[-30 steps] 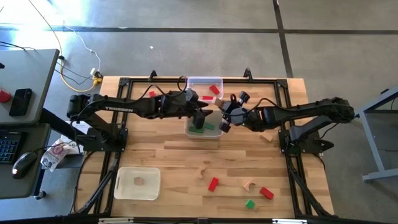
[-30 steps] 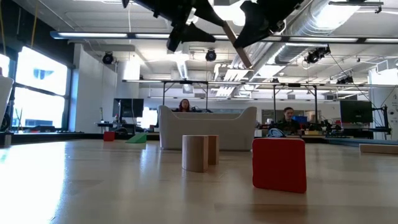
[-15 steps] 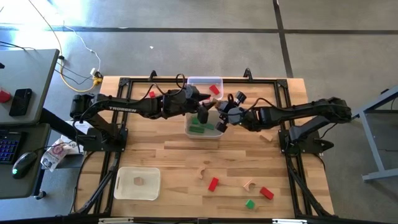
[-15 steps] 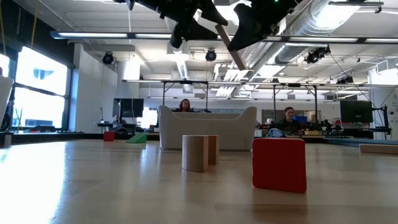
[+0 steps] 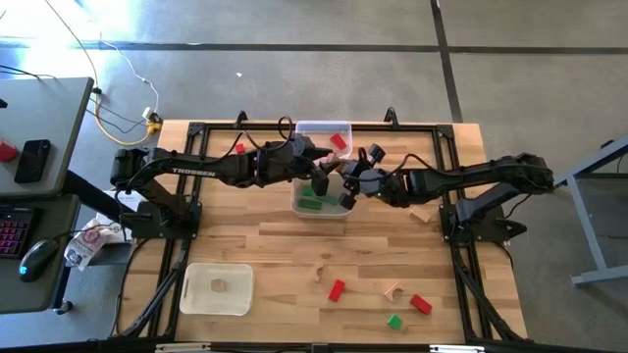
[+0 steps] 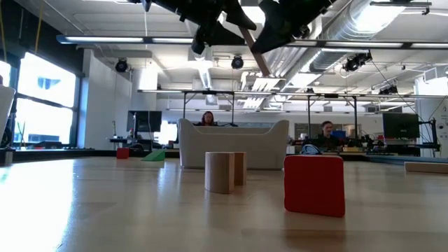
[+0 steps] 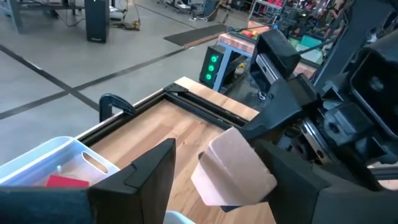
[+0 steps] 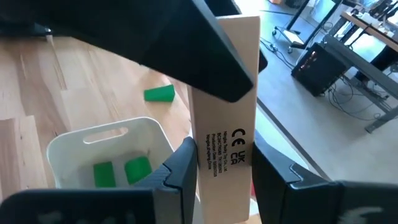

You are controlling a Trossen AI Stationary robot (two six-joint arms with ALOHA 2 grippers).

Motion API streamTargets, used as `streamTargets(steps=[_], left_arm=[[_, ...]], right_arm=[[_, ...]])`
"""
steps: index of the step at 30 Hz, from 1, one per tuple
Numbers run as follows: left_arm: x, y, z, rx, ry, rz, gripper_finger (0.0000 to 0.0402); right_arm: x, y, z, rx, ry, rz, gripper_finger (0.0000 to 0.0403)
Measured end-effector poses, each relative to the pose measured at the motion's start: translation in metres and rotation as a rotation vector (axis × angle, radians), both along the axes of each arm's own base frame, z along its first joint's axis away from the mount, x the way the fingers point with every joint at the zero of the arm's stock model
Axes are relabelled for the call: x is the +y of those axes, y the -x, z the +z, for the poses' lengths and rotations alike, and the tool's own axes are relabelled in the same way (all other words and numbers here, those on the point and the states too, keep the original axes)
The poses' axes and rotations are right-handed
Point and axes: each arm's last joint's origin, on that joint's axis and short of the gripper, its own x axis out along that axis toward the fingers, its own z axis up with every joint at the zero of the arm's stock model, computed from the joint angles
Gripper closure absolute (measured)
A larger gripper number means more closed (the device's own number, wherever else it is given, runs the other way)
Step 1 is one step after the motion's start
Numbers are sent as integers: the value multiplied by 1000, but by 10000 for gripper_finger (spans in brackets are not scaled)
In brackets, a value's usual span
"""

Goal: Sort & place blocks by color
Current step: Put the top brown rectangular block into the bottom white bin

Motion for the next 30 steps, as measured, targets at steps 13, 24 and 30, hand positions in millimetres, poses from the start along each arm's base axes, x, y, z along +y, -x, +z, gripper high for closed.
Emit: streamTargets(steps=[13,24,30], left_arm=[[-1,0,0,37,-65,-53,308],[-5,-1,-1,87,-135,-97,379],[-8,2,-7,184,-150,-122,389]], right_arm=[[0,0,0,10,10,10,306],[1,-1,0,8,-12,47,309],[1,0,-1,19,-17,45,308]])
